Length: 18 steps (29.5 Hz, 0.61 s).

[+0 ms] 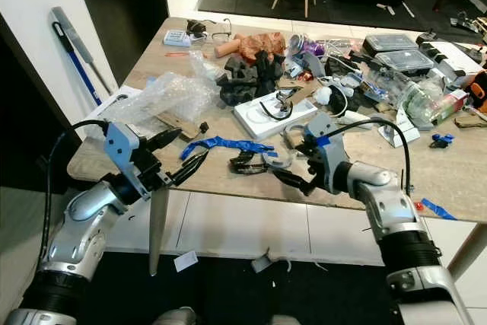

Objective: Picking trash to rubbish bin

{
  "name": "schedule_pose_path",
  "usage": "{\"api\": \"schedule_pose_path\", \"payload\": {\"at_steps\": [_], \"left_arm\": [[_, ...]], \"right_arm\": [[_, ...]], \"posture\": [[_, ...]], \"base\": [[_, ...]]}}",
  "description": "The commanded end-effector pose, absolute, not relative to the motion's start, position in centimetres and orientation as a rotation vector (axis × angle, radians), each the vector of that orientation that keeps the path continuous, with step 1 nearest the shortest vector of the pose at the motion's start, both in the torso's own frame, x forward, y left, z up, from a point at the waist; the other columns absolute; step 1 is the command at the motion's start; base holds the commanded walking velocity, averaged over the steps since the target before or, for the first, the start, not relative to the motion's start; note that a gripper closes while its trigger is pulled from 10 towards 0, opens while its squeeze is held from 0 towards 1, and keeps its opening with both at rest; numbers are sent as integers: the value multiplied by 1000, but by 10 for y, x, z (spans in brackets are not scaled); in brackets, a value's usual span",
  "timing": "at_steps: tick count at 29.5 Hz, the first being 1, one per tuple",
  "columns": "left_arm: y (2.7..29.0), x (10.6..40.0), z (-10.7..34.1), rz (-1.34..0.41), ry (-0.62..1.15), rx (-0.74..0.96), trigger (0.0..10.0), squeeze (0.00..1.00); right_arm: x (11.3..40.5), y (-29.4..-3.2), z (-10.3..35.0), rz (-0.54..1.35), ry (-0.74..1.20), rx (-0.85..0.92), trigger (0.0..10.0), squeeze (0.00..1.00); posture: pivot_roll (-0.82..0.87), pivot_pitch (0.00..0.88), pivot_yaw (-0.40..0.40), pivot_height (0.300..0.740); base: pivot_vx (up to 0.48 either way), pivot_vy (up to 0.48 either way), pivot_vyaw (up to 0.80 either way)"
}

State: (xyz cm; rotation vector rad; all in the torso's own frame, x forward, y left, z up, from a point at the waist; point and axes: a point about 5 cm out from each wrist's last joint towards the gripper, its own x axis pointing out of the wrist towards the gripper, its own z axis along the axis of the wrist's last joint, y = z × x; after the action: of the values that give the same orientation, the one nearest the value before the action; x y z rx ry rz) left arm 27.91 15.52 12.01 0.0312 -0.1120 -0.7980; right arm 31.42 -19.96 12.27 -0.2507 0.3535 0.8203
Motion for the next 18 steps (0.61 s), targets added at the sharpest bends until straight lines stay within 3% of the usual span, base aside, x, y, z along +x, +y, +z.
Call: {"api": "schedule_pose_path", "payload": {"at_steps": [1, 18], "left_arm": [[156, 276, 120, -821, -101, 60, 10000, 0], [159, 271, 125, -841, -102, 75, 10000, 0]], "right_arm": [[317, -206, 123, 802, 362, -299, 10000, 0], [325, -209, 113, 798, 286, -151, 10000, 0]], "posture": [[16, 0, -28, 740], [44, 0, -14, 740]], "base": [[0, 0, 0], [0, 0, 0]]}}
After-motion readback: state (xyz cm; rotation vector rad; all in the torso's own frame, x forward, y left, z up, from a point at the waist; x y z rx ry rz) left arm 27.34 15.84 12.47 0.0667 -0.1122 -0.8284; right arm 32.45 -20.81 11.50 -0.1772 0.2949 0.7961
